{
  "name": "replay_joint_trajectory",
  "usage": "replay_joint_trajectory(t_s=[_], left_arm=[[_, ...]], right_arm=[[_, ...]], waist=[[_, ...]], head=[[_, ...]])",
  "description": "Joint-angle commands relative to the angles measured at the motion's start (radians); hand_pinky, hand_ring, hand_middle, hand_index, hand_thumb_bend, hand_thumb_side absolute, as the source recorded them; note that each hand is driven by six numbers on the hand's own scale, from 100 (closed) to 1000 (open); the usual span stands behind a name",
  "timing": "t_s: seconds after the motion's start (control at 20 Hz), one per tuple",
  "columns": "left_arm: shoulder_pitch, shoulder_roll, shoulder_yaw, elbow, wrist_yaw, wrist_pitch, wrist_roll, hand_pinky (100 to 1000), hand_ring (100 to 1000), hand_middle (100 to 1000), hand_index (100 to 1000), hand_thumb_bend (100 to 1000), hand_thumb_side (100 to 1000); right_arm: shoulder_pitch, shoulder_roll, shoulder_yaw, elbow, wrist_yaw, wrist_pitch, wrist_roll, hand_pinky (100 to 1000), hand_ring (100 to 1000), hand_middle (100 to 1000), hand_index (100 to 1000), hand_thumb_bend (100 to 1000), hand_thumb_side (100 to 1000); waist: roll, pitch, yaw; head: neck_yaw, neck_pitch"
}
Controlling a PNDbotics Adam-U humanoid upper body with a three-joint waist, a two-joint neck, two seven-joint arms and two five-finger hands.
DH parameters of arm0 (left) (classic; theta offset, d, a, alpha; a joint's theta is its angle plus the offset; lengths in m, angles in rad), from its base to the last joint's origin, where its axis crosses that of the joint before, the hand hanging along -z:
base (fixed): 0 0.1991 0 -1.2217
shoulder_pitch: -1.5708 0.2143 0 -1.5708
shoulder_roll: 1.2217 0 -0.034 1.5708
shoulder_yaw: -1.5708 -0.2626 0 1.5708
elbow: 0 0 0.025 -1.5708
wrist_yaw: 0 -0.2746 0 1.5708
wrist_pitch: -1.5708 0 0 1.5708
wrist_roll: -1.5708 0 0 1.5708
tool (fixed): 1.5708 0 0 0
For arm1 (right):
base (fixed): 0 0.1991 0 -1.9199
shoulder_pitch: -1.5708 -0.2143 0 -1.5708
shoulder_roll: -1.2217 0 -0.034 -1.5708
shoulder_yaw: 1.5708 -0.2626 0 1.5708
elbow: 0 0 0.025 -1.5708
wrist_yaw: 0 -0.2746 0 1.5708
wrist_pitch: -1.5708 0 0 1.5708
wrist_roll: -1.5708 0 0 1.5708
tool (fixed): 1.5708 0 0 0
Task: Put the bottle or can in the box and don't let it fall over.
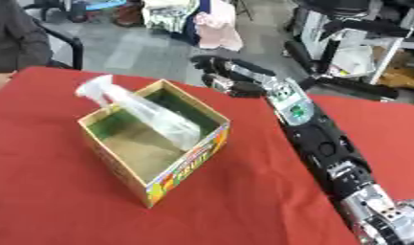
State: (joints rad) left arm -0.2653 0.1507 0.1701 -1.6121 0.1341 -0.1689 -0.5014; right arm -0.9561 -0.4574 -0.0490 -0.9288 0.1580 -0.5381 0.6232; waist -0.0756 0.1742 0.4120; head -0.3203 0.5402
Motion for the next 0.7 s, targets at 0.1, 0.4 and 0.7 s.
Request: replay_joint_trajectory(t_s=[0.1, 0.4, 0.7], left_arm=[[0.020, 0.033, 0.024, -0.050, 0.013, -0.008, 0.022, 688, 100, 1000, 980, 144, 944], [0.077, 0.058, 0.071, -0.137, 0.042, -0.009, 0.082, 692, 100, 1000, 977, 132, 879], [0.118, 0.088, 0.075, -0.181, 0.048, -0.007, 0.102, 694, 100, 1000, 978, 124, 866]], right_arm=[[0.053, -0.074, -0.026, -0.118, -0.147, 0.013, -0.011, 974, 1000, 1000, 1000, 100, 675], [0.299, -0.033, -0.127, -0.448, -0.450, 0.201, -0.080, 945, 1000, 1000, 999, 100, 620], [0.600, 0.033, -0.221, -0.686, -0.552, 0.279, -0.197, 897, 1000, 1000, 973, 100, 624]], waist=[[0.014, -0.032, -0.046], [0.017, -0.062, -0.232], [0.000, -0.092, -0.367]], head=[[0.046, 0.016], [0.239, 0.046], [0.412, 0.095]])
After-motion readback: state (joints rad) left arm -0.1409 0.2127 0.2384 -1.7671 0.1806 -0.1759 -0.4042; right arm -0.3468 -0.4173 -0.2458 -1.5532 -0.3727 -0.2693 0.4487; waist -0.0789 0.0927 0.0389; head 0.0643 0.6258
